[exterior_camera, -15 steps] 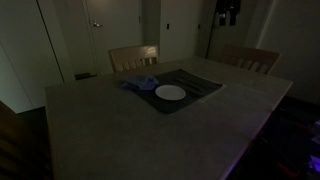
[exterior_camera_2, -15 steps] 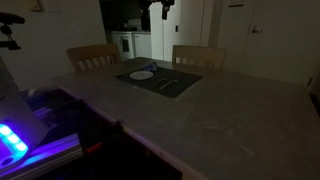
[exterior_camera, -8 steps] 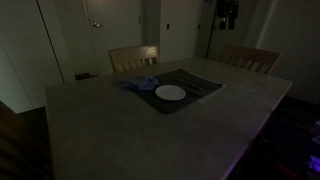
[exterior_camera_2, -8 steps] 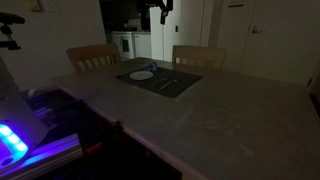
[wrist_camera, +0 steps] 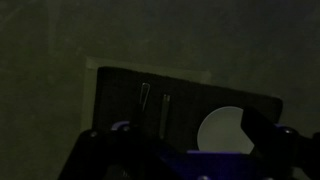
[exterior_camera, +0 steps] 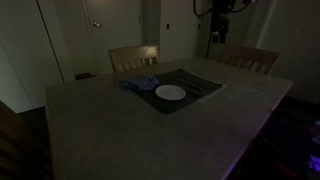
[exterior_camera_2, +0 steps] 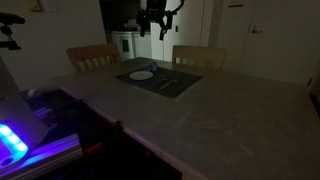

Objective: Move the plate to the left

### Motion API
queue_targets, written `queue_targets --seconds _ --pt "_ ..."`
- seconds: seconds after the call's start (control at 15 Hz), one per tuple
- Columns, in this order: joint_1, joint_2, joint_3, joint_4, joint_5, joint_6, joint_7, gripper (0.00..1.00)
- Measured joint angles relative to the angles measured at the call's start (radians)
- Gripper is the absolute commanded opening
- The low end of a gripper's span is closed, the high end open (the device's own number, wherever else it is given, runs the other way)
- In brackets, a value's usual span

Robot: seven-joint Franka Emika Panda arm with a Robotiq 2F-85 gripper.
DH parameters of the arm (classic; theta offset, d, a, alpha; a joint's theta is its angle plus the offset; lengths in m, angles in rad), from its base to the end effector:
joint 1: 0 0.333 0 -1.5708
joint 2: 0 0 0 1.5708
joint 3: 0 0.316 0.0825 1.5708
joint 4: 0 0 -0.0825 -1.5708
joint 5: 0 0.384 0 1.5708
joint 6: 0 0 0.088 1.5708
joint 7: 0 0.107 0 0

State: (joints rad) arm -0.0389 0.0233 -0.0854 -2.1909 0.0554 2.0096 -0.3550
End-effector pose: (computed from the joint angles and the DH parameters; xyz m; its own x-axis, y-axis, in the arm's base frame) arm 0.5075 -0.0600 0.3601 0.9624 0.2070 -0.1762 0.1896 -0.9756 -0.1104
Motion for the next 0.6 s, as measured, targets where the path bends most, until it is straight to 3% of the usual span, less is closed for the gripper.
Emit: queue_targets --seconds 0.6 --pt "-0.019 0.229 0.021 0.042 0.196 0.046 -0.186 1.00"
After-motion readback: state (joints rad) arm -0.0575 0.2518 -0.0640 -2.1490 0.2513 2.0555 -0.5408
